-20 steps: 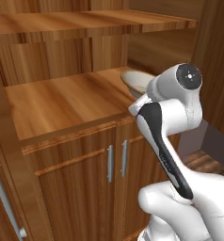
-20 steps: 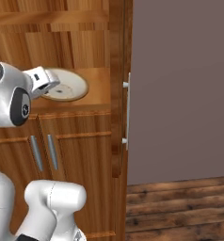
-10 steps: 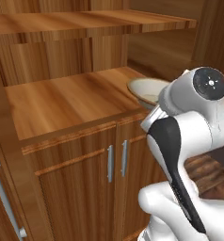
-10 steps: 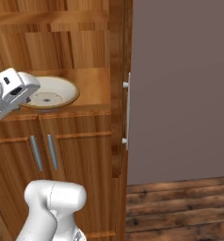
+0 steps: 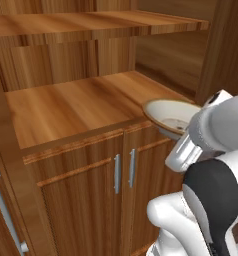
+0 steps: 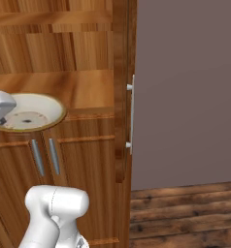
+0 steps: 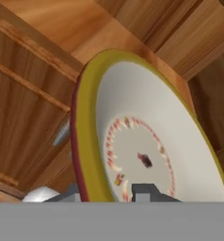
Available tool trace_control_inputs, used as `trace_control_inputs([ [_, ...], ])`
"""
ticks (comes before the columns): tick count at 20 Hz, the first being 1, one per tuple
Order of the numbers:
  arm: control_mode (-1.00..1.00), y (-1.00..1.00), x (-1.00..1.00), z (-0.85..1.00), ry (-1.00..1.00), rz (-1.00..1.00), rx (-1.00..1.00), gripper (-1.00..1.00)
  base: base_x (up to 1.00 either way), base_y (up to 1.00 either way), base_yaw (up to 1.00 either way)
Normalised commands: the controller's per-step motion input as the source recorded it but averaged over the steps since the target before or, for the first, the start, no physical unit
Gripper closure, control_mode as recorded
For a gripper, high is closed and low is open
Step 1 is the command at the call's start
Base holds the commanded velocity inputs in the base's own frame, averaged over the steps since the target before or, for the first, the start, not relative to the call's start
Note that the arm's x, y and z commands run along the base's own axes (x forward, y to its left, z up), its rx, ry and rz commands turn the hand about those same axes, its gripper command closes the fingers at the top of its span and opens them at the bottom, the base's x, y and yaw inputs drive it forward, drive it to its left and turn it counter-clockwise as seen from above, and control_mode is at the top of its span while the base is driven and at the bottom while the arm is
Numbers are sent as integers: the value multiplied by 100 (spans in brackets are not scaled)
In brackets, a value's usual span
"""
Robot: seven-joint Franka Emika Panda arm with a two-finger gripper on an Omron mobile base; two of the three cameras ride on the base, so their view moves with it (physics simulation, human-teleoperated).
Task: Move the bowls from the cabinet to the plates on the dining table.
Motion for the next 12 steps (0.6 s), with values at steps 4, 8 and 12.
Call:
trace_control_inputs([
  [4,-100,13,-94,0,0,4,0,100,0,0,0],
  [8,-100,15,-43,0,7,4,-2,100,0,0,0],
  [12,-100,4,-1,0,3,0,0,100,0,0,0],
])
